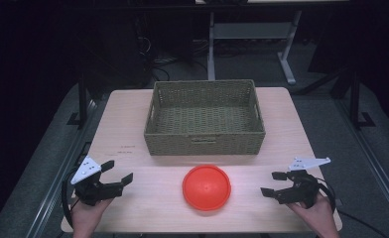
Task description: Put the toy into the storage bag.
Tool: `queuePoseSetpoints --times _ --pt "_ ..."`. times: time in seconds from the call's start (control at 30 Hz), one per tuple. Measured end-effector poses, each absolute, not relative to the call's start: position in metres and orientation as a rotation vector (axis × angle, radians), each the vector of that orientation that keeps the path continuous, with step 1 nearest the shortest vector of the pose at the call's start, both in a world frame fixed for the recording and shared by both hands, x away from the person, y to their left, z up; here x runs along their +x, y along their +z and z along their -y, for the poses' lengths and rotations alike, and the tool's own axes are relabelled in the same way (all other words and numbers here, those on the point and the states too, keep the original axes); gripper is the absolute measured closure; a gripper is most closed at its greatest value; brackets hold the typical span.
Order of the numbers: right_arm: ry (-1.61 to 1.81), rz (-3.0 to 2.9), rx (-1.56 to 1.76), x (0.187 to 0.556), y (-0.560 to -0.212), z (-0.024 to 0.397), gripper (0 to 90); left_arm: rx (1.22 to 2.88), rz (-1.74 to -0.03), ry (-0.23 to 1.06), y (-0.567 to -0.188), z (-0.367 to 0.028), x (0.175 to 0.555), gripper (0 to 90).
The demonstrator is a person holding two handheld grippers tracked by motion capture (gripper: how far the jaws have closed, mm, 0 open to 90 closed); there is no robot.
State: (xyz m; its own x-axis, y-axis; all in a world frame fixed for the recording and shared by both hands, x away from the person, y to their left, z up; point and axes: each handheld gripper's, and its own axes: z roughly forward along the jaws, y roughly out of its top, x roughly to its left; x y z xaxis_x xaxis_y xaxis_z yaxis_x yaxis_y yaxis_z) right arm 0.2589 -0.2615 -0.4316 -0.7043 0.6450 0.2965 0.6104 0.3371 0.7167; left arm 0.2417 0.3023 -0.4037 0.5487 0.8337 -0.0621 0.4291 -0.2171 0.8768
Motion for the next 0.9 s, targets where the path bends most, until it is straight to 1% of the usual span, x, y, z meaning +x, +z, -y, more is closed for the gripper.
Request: queuePoseSetpoints --times 0.37,0.7,0.9 --pt "1.294 -2.597 1.154 0.270 -0.419 0.241 16.9 1.835 -1.046 0.545 -0.404 -0.305 0.242 15.4" --pt "1.234 -2.680 1.143 0.281 -0.420 0.215 17.3 1.837 -1.039 0.546 -0.404 -0.306 0.243 15.4" --pt "1.191 -2.721 1.144 0.287 -0.421 0.201 19.2 1.838 -1.037 0.552 -0.403 -0.305 0.242 15.4"
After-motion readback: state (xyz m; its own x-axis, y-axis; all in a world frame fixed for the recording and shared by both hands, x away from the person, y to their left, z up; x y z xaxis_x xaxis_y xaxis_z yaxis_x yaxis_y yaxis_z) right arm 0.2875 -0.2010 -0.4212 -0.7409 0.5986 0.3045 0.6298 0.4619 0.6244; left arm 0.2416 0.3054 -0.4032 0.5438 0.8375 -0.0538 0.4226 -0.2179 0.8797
